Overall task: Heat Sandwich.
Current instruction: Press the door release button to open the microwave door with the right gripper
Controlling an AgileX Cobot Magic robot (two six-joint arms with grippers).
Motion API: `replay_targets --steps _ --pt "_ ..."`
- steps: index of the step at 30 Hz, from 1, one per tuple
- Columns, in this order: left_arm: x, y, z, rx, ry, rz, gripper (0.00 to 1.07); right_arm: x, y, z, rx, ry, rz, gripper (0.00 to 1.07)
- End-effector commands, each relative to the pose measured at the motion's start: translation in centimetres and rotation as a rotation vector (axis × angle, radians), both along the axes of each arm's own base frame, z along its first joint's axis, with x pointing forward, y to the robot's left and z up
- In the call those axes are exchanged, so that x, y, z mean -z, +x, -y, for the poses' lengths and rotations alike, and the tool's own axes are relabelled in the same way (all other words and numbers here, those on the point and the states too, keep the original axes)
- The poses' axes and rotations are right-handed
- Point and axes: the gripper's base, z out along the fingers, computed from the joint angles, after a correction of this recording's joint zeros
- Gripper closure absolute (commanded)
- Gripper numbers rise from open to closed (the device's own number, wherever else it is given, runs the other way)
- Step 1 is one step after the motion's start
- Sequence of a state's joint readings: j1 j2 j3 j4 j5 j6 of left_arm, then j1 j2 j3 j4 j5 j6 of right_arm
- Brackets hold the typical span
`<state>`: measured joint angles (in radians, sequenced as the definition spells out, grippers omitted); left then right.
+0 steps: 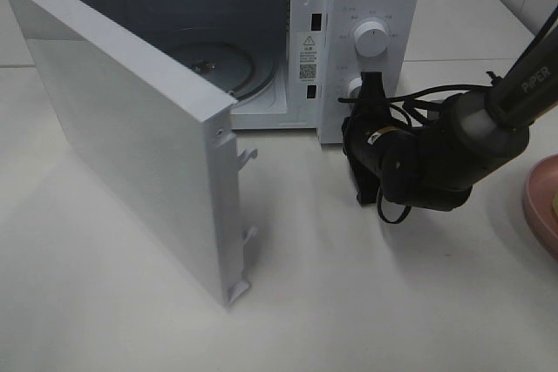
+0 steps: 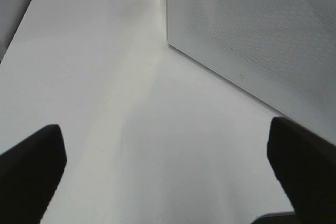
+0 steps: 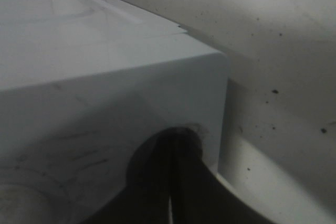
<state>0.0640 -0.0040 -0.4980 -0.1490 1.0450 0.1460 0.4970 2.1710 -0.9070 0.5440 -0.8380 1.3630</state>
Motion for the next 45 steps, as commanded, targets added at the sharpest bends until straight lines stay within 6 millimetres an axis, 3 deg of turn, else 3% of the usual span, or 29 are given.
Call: replay_targets --steps 1,18,36,45 --pt "-0.1 -0.3 0.0 0.003 -0.002 0.039 0.05 -4.4 3.3 0.5 0.031 0.011 0.308 1.07" --pt "-0.1 -0.3 0.0 0.003 -0.002 0.039 0.05 -4.0 2.9 -0.2 -0.037 0.029 0.183 1.05" --pt "-0.1 -0.3 0.0 0.003 -0.002 0.039 0.05 -3.9 -1.2 0.6 -0.149 -0.02 -0.063 1.04" --pt "-0.1 -0.3 0.0 0.003 -0.002 0.039 0.05 -5.2 -2.8 0.7 -0.258 -0.103 -0.167 1.04"
